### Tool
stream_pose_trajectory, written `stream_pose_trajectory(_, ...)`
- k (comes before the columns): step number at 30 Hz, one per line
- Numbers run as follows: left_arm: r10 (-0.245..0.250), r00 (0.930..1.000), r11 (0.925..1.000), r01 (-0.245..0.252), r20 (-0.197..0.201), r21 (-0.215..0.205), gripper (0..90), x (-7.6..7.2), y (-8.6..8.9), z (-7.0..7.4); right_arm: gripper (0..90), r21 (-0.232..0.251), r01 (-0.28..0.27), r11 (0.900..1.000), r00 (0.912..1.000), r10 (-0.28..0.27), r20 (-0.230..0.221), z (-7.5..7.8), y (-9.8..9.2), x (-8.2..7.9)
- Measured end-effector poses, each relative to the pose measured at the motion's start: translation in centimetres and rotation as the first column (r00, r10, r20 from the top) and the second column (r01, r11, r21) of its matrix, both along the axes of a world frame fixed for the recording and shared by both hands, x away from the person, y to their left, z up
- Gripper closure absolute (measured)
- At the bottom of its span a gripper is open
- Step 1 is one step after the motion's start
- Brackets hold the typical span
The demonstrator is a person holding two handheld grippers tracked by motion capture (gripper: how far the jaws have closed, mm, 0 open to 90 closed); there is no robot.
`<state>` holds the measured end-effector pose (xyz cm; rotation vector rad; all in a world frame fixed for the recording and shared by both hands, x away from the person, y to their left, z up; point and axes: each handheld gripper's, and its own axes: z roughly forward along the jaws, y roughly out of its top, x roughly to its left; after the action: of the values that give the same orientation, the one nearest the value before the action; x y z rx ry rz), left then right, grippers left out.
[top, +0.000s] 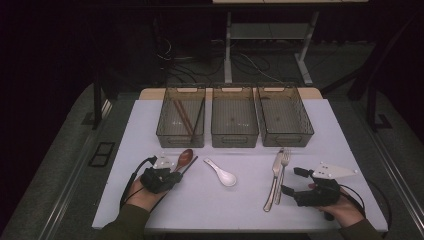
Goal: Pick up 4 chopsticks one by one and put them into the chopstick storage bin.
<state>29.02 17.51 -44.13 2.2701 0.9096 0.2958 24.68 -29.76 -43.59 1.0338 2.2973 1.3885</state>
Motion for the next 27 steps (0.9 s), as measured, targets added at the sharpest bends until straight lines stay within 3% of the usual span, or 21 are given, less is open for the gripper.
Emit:
stream_pose_trajectory(3, -0.015, 0.9999, 0.9999, 0.015, 0.000, 0.002, 80.7, -0.02, -0.11, 0.00, 17.7, 0.000, 0.001, 1.000, 1.0000, -0.001, -0.001, 0.01, -0.02, 0.00)
stream_pose_trajectory(27, 0.024, 0.9993, 0.9992, -0.025, -0.028, -0.030, 85.7, 0.08, -0.29, 0.00, 17.7, -0.002, -0.008, 1.000, 1.0000, 0.008, -0.002, -0.04, 0.06, 0.03)
